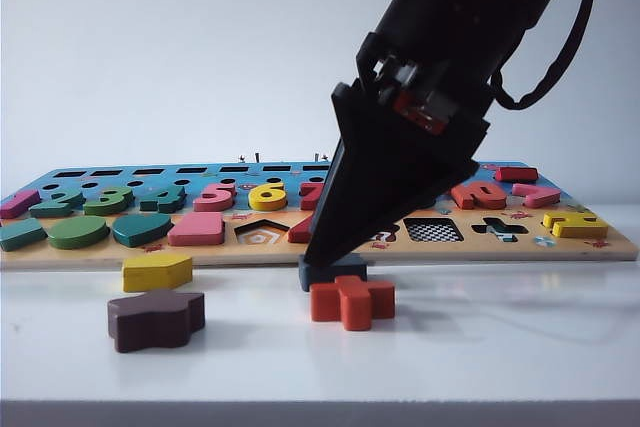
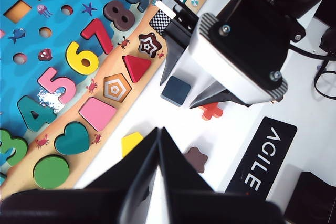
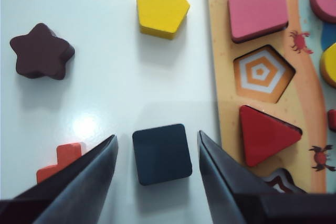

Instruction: Insert the cube into the slot.

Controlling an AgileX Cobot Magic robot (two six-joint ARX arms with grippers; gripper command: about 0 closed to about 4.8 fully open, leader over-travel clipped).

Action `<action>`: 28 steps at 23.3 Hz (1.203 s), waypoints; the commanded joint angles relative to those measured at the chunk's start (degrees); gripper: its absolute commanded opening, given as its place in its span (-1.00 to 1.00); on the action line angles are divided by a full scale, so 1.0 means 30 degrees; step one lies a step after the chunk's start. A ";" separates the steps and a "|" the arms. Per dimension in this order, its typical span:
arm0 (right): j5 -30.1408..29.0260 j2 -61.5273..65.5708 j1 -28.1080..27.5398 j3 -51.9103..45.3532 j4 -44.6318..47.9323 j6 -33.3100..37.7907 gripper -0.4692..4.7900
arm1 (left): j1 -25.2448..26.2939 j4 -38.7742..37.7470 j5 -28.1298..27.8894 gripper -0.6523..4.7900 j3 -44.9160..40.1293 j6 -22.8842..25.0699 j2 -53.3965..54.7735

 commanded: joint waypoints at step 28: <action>0.0583 0.0568 -0.0073 0.0080 0.0160 -0.0240 -0.17 | 0.0000 0.1129 0.0044 -0.70 0.0087 0.0080 -0.0007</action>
